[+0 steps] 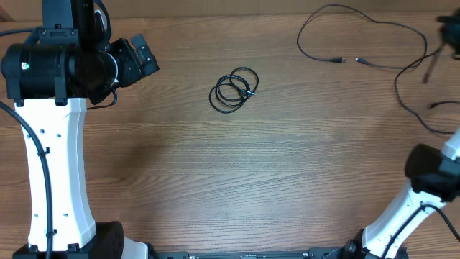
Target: Untangle cables
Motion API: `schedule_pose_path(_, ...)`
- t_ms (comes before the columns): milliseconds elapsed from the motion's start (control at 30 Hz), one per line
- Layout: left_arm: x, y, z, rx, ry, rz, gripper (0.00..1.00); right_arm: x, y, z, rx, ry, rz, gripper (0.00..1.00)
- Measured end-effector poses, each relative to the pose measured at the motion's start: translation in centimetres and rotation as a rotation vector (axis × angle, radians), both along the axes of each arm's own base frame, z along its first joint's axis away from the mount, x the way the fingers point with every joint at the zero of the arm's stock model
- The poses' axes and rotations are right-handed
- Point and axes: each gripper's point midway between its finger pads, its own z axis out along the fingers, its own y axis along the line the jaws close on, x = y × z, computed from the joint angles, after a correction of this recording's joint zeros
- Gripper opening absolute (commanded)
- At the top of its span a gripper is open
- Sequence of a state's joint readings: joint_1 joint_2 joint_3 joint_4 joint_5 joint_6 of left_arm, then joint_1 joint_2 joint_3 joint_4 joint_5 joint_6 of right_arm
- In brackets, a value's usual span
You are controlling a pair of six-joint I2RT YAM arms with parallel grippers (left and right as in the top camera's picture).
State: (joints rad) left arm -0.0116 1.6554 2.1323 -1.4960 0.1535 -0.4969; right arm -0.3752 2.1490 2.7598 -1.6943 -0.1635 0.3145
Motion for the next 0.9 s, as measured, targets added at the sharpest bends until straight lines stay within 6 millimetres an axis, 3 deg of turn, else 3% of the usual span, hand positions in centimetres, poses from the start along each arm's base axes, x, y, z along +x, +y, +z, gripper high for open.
schedule_pose_path(333, -0.2, 0.0, -0.1, 0.0, 0.007, 0.0, 1.0, 2.3, 9.3, -2.0, 0.08, 0.043, 0.218, 0.04)
schedule_pose_path(467, -0.1, 0.0, -0.1, 0.0, 0.006, 0.0, 1.0, 2.3, 11.8, -3.7, 0.109, 0.094, 0.274, 0.04)
schedule_pose_path(667, -0.1, 0.0, 0.0, 0.0, 0.003, 0.001, 1.0, 2.4, 17.4, -6.2, 0.216, 0.141, 0.443, 0.03)
schedule_pose_path(900, 0.0, 0.1, 0.0, 0.007, 0.0, 0.005, 1.0, 2.3, 21.9, -7.3, 0.28, 0.133, 0.607, 0.04)
